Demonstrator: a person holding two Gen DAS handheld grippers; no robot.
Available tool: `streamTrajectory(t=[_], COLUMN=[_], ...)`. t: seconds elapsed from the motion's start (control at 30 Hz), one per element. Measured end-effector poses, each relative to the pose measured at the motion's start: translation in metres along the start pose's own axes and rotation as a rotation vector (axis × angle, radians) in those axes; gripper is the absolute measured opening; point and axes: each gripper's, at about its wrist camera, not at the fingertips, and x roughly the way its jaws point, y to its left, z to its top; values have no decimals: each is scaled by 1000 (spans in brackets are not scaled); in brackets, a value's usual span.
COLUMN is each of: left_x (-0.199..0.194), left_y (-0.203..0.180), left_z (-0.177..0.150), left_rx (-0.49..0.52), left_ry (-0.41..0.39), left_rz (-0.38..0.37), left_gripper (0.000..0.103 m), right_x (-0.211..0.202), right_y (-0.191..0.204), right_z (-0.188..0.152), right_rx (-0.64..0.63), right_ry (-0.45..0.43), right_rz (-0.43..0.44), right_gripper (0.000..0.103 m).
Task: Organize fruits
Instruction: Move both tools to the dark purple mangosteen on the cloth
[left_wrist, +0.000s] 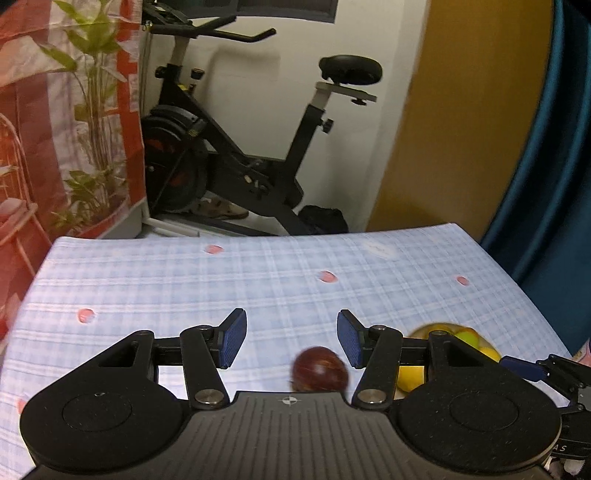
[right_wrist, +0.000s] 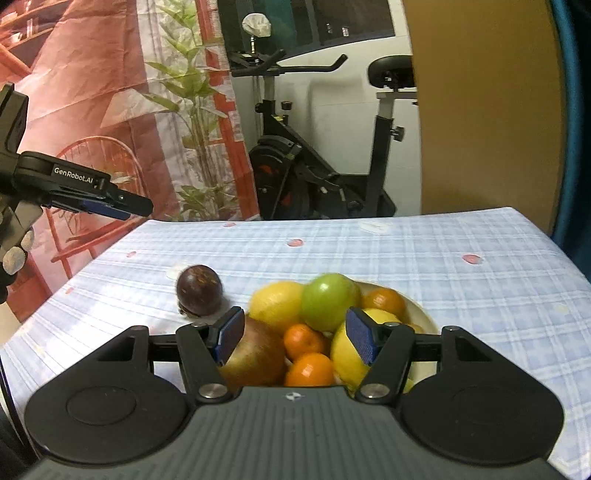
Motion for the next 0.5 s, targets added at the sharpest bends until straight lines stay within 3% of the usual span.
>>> streamTrajectory(t=[0.27,0.5], left_x=[13,22], left_y=[26,46], left_z=[-7,-27], left_rx=[-40,-109], left_ry=[15,13], left_rz=[-31,-53], left_gripper=[62,62], right_x=[43,97], right_y=[39,89], right_z=[25,34], right_rx=[-93,-269], right_ry=[69,169], right_rz=[73,114], right_gripper=[64,64])
